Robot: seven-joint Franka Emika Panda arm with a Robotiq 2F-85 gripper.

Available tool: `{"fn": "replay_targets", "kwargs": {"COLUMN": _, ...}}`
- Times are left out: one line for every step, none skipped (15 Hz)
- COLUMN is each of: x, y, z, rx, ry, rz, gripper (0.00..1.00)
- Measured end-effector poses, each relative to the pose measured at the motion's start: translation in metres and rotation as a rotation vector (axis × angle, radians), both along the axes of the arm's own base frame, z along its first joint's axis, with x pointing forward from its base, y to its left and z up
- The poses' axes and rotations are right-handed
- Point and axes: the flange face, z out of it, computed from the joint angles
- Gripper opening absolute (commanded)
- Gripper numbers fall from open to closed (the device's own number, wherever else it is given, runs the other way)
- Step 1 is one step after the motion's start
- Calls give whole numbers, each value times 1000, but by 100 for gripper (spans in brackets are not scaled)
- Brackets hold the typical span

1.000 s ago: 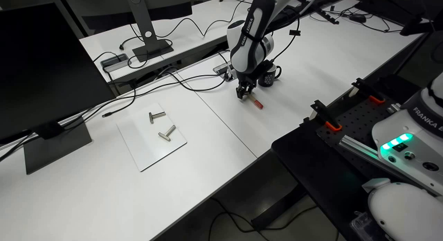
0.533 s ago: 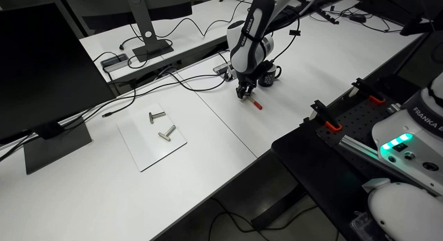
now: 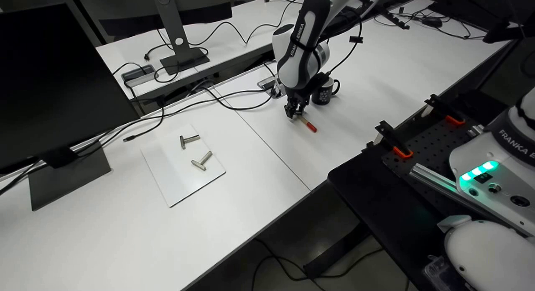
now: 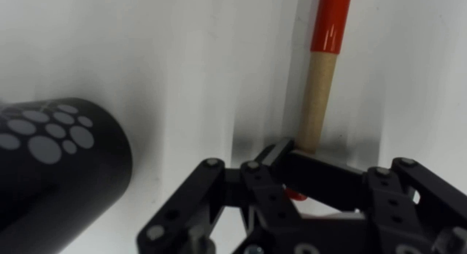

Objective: Put the marker into the black cup.

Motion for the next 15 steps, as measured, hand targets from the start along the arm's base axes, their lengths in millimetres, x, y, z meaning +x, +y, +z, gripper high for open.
{"fn": "replay_targets", "kwargs": {"x": 1, "y": 0, "z": 1, "rx": -6, "ry": -4, "rz": -4, "gripper": 0}}
{"fn": "replay_targets", "kwargs": {"x": 1, "y": 1, "z": 2, "rx": -13, "ry": -8, "rz": -9, "gripper": 0}}
{"fn": "replay_targets", "kwargs": {"x": 1, "y": 1, "z": 2, "rx": -20, "ry": -12, "rz": -13, "gripper": 0}}
{"fn": "replay_targets", "kwargs": {"x": 2, "y": 1, "z": 3, "rx": -26, "ry": -15, "rz": -14, "gripper": 0}}
{"fn": "replay_targets", "kwargs": {"x": 2, "y": 2, "z": 4, "rx": -31, "ry": -19, "rz": -18, "gripper": 0}}
{"fn": "replay_targets", "kwargs": {"x": 2, "y": 2, "z": 4, "rx": -36, "ry": -22, "rz": -21, "gripper": 0}}
{"fn": "replay_targets", "kwargs": {"x": 3, "y": 2, "z": 5, "rx": -41, "ry": -24, "rz": -23, "gripper": 0}}
{"fn": "replay_targets", "kwargs": {"x": 3, "y": 2, "z": 5, "rx": -46, "ry": -27, "rz": -26, "gripper": 25}}
{"fn": "replay_targets", "kwargs": {"x": 3, "y": 2, "z": 6, "rx": -50, "ry": -30, "rz": -31, "gripper": 26}}
{"fn": "replay_targets", "kwargs": {"x": 4, "y": 2, "z": 7, "rx": -53, "ry": -32, "rz": -32, "gripper": 32}}
{"fn": "replay_targets", "kwargs": {"x": 4, "y": 3, "z": 8, "rx": -55, "ry": -35, "rz": -33, "gripper": 40}}
{"fn": "replay_targets", "kwargs": {"x": 4, "y": 5, "z": 9, "rx": -57, "ry": -37, "rz": -34, "gripper": 47}}
{"fn": "replay_targets", "kwargs": {"x": 4, "y": 6, "z": 10, "rx": -58, "ry": -40, "rz": -34, "gripper": 55}}
{"fn": "replay_targets", "kwargs": {"x": 5, "y": 7, "z": 11, "rx": -58, "ry": -43, "rz": -35, "gripper": 62}}
{"fn": "replay_targets", "kwargs": {"x": 5, "y": 9, "z": 12, "rx": -59, "ry": -45, "rz": -35, "gripper": 69}}
